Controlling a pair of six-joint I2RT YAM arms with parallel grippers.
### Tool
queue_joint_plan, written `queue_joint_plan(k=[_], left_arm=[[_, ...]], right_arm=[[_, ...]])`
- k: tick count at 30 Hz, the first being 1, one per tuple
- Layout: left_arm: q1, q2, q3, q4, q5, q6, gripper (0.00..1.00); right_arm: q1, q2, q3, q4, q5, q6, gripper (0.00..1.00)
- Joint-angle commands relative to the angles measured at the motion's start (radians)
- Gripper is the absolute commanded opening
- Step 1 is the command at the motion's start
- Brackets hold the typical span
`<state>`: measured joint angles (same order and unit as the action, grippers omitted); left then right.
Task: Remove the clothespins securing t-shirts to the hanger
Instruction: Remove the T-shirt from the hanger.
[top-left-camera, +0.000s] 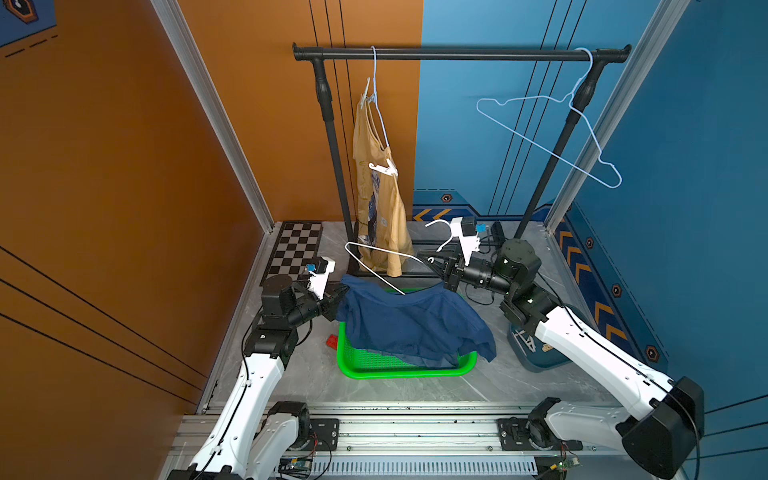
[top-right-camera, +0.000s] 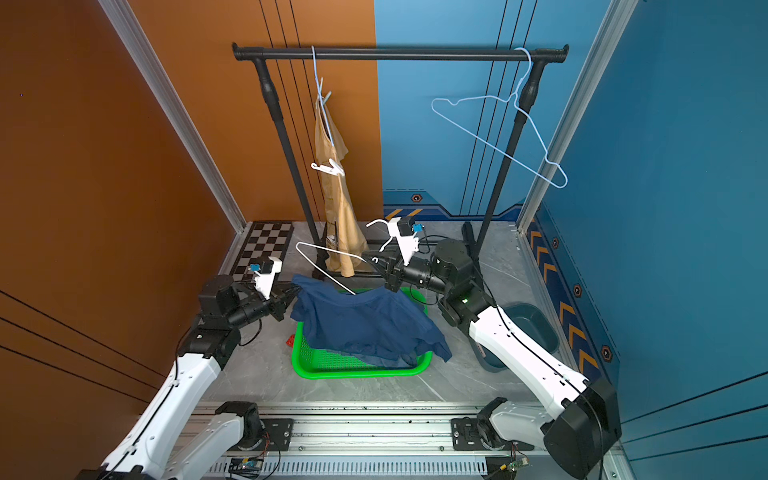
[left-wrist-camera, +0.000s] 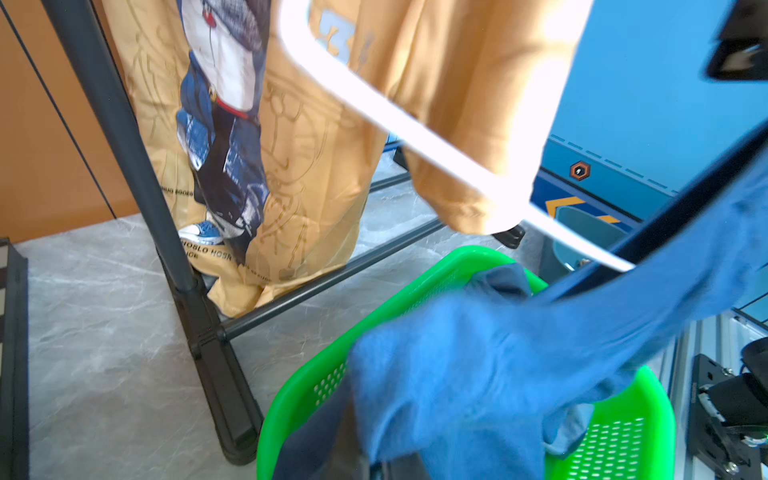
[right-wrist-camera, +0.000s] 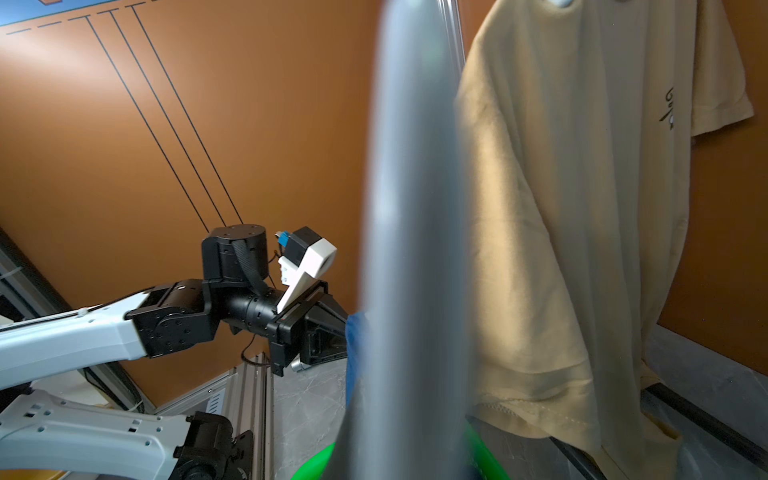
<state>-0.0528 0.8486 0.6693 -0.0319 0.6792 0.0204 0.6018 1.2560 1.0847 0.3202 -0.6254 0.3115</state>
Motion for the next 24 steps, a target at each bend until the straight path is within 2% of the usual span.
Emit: queue_joint_plan(k=[1,5,8,17,20,24], left_arm=[[-0.014,-0.045,-0.024,0.025,-0.031,-0.02,0.0],[-0.032,-0.066,-0.048,0.025,-0.035,-0.029,0.0],[-0.051,-0.074,-0.051,0.026,-0.044,-0.032,0.0],[-0.068,-0.074,-0.052,0.007,-0.076,-0.026,0.0],[-0.065,-0.071,-0.031,-0.024,-0.13,-0.008,0.0],[-0.036,-0.064,0.03,-0.06,-0.278,-0.015,0.0]], right_arm=[[0.033,0.037,0.069,0.152,0.07,-0.005,0.0],[0.061,0.127,0.133,0.289,0.073,0.071,0.0],[0.09,0.172,0.164,0.335,0.117,0.054,0.0],[0.124,0.211,0.257,0.326,0.129,0.031,0.0],[0.117,0.177,0.255,0.286,0.133,-0.002,0.0],[0.092,0.112,0.216,0.243,0.134,-0.024,0.0]])
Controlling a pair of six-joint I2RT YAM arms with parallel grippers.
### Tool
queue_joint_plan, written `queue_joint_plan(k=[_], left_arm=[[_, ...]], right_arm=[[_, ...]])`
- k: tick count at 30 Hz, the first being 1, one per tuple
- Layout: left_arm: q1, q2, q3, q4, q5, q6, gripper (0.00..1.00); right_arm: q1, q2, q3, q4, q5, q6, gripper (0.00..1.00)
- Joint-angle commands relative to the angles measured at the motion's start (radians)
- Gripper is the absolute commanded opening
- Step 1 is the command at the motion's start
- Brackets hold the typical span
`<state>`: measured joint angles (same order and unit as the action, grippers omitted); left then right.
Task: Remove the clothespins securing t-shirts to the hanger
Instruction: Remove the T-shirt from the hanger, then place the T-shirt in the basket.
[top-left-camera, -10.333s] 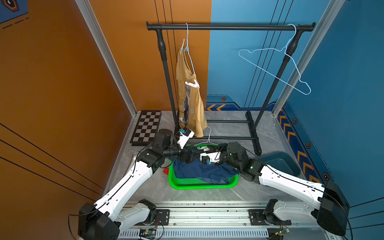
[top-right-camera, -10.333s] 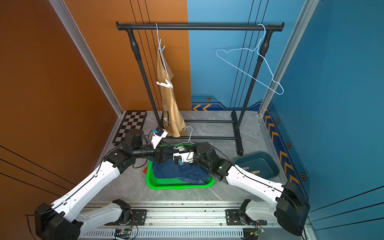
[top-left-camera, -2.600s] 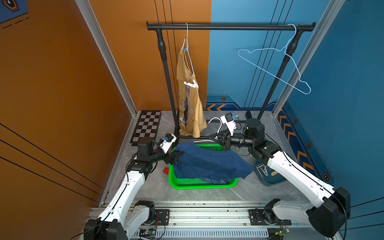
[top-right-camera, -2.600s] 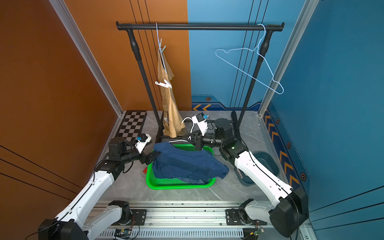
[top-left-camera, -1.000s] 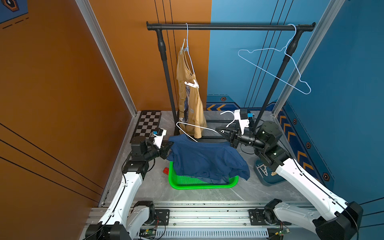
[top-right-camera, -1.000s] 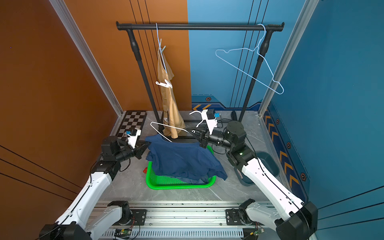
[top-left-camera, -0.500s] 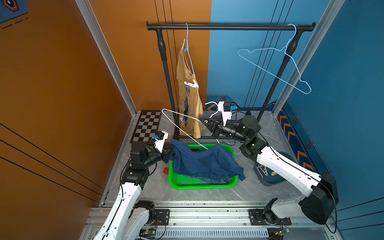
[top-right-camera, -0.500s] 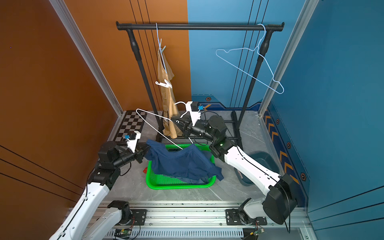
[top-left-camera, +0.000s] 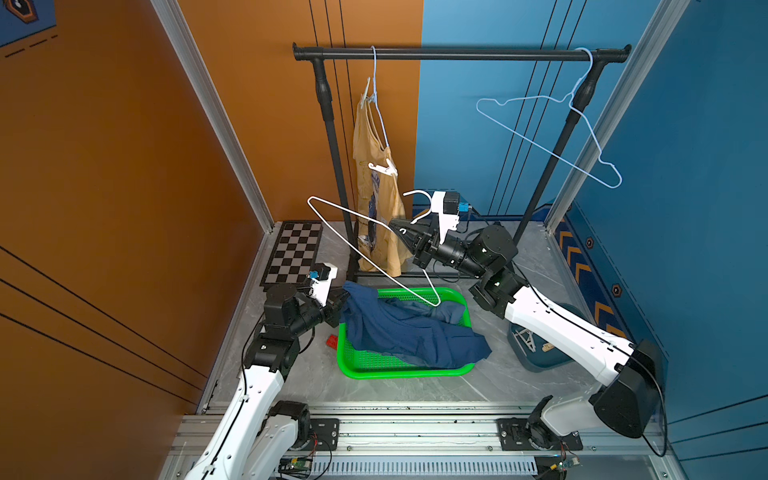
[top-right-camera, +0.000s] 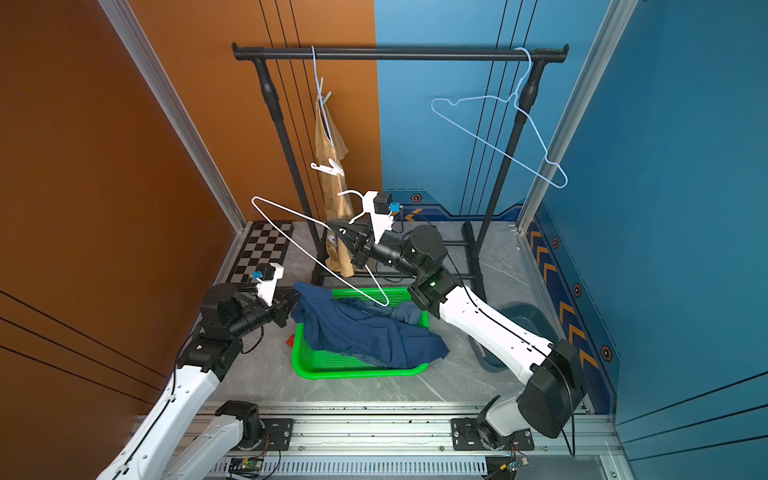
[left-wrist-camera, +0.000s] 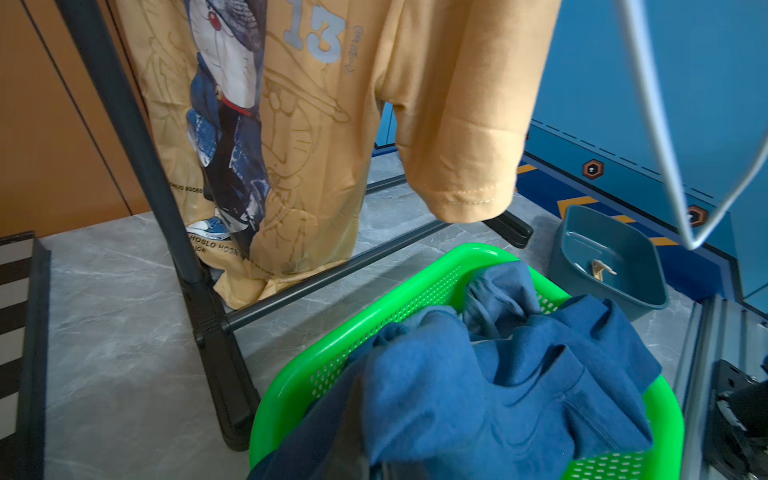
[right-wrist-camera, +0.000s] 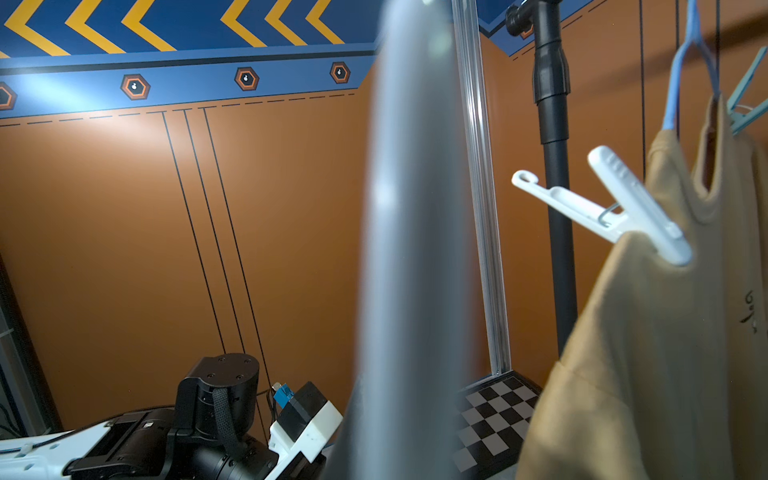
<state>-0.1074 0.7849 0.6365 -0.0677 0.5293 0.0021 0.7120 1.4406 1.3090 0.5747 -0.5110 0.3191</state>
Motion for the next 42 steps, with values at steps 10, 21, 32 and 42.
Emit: queue_joint_plan(k=[10,21,32,42], left_arm=[[0.122,0.002,0.112,0.052,-0.333,-0.058,0.0],[-0.109,0.046,0.12,0.118,-0.149,-0.134,0.0],[-0.534,0.215,0.09,0.06,-0.177,-0.115,0.0],[-0.682,0.537,0.142,-0.281,-0.394,-0.085,0.0]], right_arm=[[-0.097,-0.211,-0.119,-0.085,0.026,-0.052,0.0],[-0.148,-0.257,-0.161,-0.1,0.028,-0.053,0.0],[-0.206,-0.299,-0.175,-0.121,0.035,-0.058,0.0],[-0.256,-0.349,-0.194,-0.157,0.032,-0.058,0.0]])
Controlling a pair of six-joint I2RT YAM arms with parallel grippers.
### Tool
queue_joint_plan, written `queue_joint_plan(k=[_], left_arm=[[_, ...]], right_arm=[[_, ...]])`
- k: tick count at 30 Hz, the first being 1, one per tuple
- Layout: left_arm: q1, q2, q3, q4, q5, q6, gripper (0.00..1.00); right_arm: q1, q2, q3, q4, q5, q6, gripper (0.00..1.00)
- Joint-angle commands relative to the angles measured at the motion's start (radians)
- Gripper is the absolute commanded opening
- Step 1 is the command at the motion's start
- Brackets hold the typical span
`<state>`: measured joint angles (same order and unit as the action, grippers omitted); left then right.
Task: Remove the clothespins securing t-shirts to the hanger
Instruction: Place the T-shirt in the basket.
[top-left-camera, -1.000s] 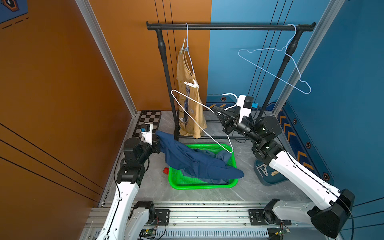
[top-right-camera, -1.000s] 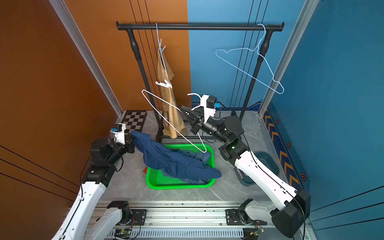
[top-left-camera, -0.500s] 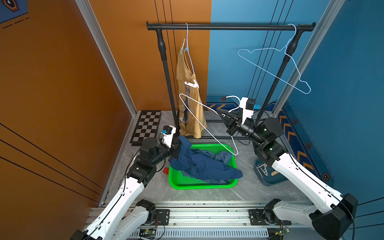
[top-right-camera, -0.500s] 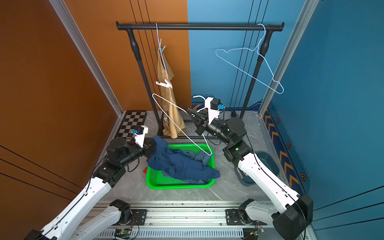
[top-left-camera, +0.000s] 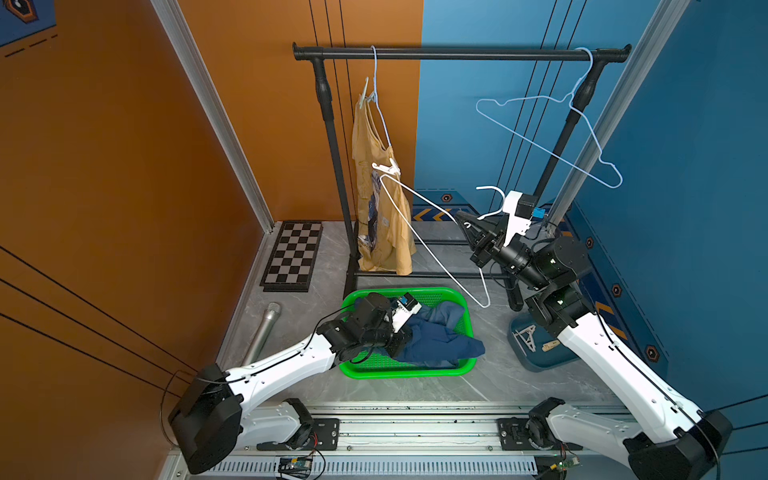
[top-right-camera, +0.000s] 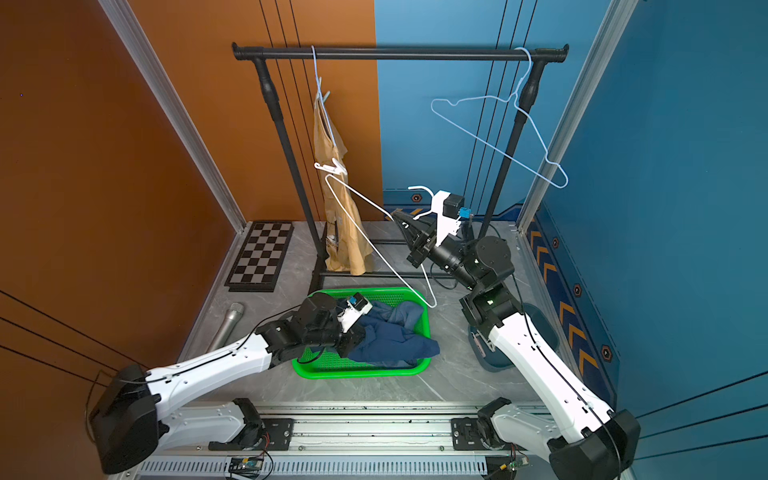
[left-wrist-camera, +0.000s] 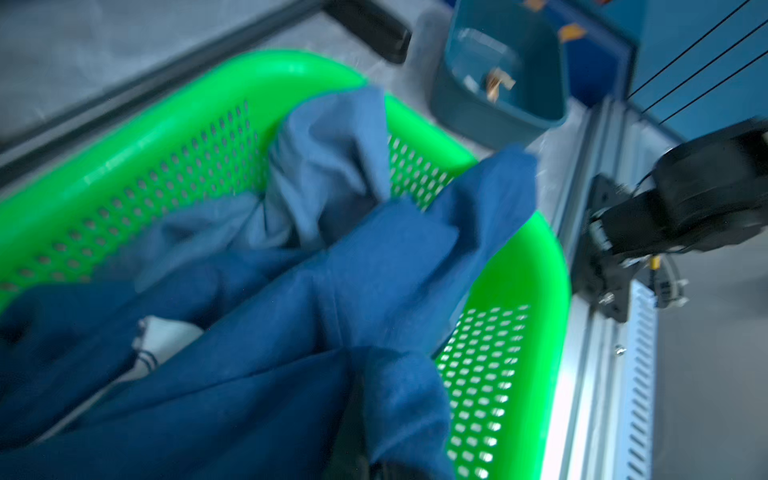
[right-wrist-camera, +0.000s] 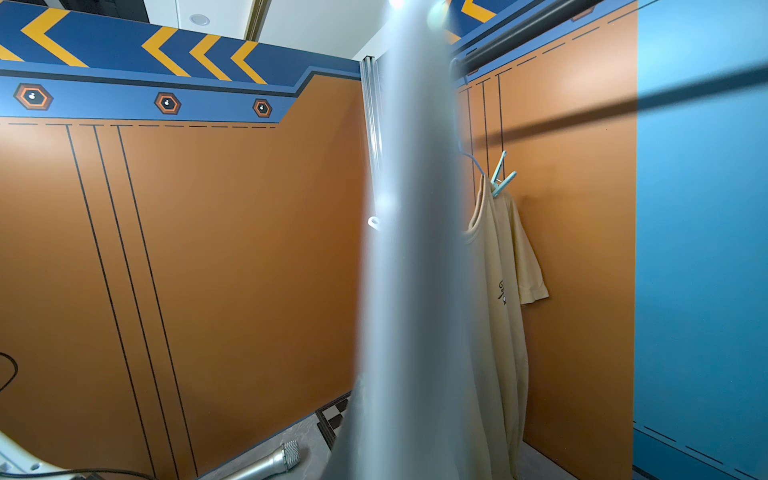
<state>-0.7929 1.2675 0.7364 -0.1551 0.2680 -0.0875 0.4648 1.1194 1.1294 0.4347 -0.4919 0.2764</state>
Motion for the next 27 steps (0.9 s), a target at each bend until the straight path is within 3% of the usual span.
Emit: queue_joint_plan(k=[1,6,12,14,17,18,27], left_arm=[[0.009,0.075,0.058,-0.238,-0.165,0.0,0.0],[0.04,0.129,0.098,-0.34,-0.264,-0.043,0.0],[0.048,0.133,0.113,-0.339,-0.196,-0.072,0.0],[0.047,0.116,0.128,-0.338,-0.197,-0.082,0.14],[0.035,0.058,0.15,-0.339,-0.224,-0.082,0.51],[0.032,0.033,0.154,-0.339,-0.236,-0.078,0.59],[0.027,-0.11,0.164,-0.345,-0.24,-0.052,0.91]], right_arm=[[-0.012,-0.03,-0.017,-0.02,0.013,-0.015,0.0],[-0.022,-0.044,-0.029,-0.026,0.013,-0.016,0.0],[-0.03,-0.062,-0.037,-0.045,0.012,-0.024,0.0],[-0.032,-0.067,-0.043,-0.046,0.011,-0.023,0.0],[-0.034,-0.078,-0.048,-0.06,0.007,-0.03,0.0],[-0.033,-0.085,-0.049,-0.072,0.006,-0.037,0.0],[-0.048,-0.174,-0.058,-0.194,-0.003,-0.079,0.0]])
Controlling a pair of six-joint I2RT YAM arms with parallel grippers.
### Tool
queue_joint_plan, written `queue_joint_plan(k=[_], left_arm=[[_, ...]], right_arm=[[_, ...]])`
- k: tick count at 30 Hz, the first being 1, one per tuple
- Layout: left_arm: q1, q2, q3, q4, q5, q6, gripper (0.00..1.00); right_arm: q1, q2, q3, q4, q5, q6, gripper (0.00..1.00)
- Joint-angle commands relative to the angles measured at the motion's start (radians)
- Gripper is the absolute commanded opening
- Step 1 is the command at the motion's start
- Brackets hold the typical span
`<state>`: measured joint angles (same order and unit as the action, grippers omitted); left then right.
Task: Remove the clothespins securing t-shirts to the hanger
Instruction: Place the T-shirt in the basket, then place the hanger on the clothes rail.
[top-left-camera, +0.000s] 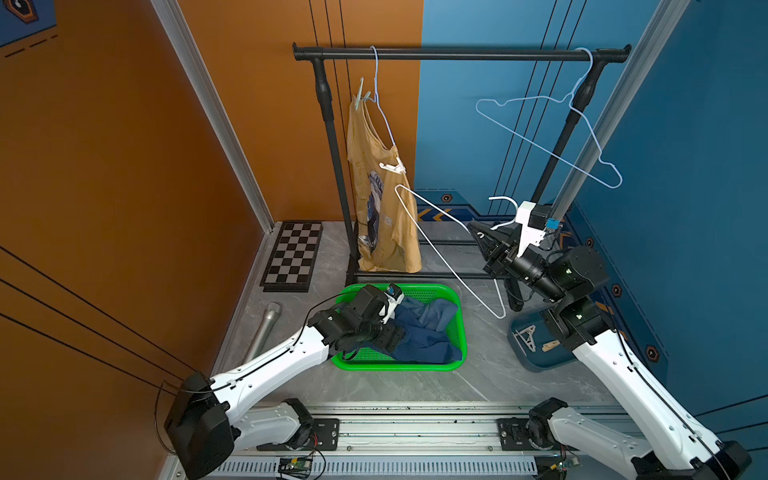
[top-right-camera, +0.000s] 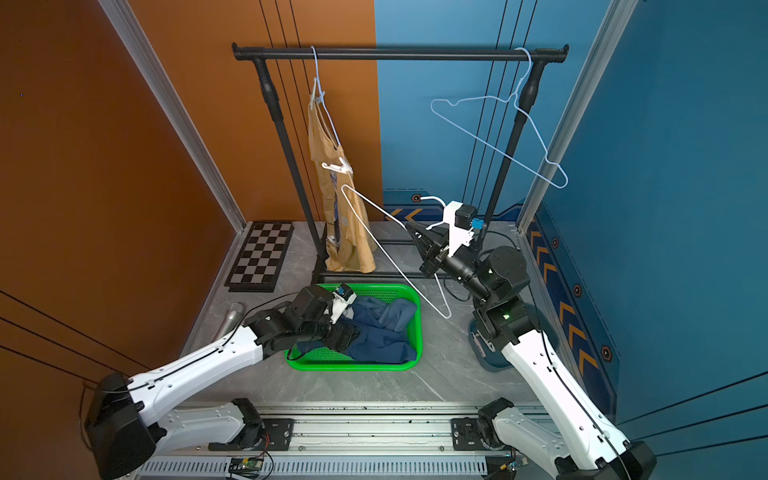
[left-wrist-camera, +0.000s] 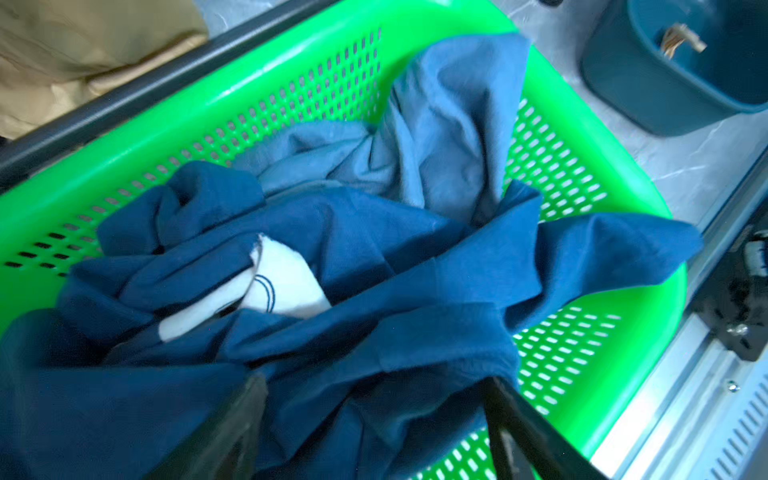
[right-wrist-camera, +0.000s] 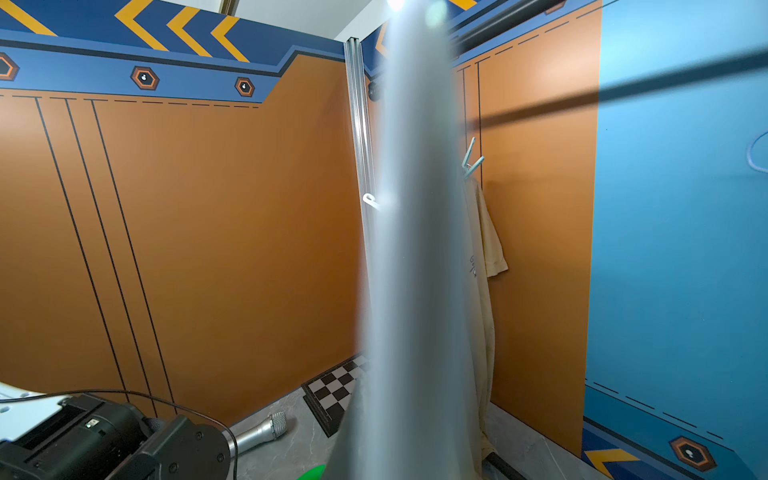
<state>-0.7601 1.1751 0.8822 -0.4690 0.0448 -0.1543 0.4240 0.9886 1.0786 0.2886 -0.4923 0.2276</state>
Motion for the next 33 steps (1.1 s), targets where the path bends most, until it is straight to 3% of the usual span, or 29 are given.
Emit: queue_joint_plan(k=[1,10,15,24,29,33], left_arm=[[-0.006,-0.019,0.023,-0.041,-0.013,0.023,0.92],[-0.032,-0.041,0.092,-0.13,-0.096,0.11,0.95],[-0.062,-0.078,0.18,-0.123,-0.152,0.271,0.95],[-0.065,-0.145,0.162,0.156,-0.21,0.579,0.89],[-0.042,-0.138,0.063,0.481,-0.055,0.732,0.78],[-0.033,-0.05,0.113,0.532,0.045,0.775,0.73]], right_arm=[[-0.008,-0.053,-0.01,-0.061,-0.005,-0.033,0.0],[-0.011,-0.123,-0.035,-0.191,-0.017,-0.073,0.0],[-0.01,-0.159,-0.045,-0.298,-0.047,-0.109,0.0],[0.024,-0.202,-0.082,-0.483,-0.041,-0.129,0.0],[0.072,-0.187,-0.045,-0.645,0.07,-0.171,0.0],[0.099,-0.159,0.018,-0.776,0.162,-0.183,0.0]])
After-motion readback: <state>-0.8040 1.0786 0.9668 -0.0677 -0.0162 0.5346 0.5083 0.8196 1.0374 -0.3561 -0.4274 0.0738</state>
